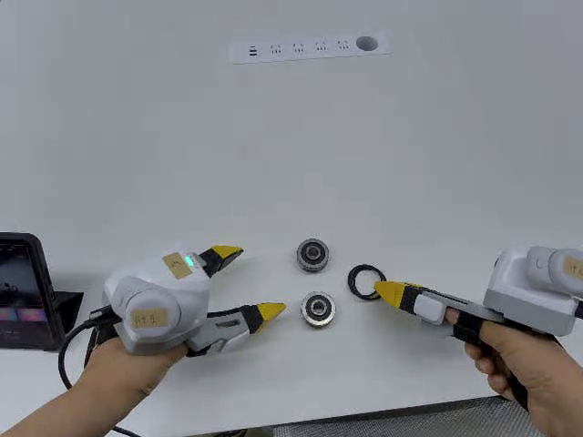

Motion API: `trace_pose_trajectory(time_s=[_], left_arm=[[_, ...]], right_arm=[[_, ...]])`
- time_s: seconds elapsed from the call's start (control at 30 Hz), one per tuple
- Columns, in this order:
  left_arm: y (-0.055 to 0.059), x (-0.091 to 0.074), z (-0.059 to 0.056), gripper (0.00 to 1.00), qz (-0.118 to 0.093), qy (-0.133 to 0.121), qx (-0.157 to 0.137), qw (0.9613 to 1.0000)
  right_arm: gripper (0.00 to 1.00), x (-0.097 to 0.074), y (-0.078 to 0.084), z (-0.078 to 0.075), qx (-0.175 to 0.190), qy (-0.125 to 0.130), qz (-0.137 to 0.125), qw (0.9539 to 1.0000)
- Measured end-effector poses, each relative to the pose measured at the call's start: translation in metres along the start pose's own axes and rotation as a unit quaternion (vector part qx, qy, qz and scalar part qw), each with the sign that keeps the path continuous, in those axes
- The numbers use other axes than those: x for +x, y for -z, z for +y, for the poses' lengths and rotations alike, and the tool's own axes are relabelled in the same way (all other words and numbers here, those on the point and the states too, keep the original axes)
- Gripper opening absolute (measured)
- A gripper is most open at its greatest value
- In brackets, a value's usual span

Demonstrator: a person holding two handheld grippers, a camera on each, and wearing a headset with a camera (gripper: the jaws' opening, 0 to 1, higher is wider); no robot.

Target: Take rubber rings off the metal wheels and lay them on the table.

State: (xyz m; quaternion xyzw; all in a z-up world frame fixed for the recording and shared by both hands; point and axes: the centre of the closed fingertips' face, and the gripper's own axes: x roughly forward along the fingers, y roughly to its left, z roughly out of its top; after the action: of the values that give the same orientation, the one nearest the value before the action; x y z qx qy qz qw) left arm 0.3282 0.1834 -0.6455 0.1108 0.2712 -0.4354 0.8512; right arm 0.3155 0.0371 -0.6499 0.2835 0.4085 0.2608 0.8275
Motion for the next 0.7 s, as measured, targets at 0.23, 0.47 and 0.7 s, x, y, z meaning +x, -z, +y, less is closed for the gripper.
trace_pose_trajectory(time_s=[0.23,0.47,0.7], left_arm=[[0.001,-0.008,-0.002,0.55,-0.005,-0.004,-0.01,0.9999],[-0.002,-0.017,-0.009,0.56,-0.016,0.001,-0.014,0.9998],[0.0,-0.028,-0.01,0.58,-0.022,-0.001,-0.02,0.9996]], right_arm=[[0.2,-0.003,0.002,0.002,-0.051,0.008,0.011,0.9986],[0.31,-0.007,0.005,0.014,-0.116,-0.008,0.022,0.993],[0.47,-0.011,0.011,0.027,-0.184,-0.021,0.027,0.9823]])
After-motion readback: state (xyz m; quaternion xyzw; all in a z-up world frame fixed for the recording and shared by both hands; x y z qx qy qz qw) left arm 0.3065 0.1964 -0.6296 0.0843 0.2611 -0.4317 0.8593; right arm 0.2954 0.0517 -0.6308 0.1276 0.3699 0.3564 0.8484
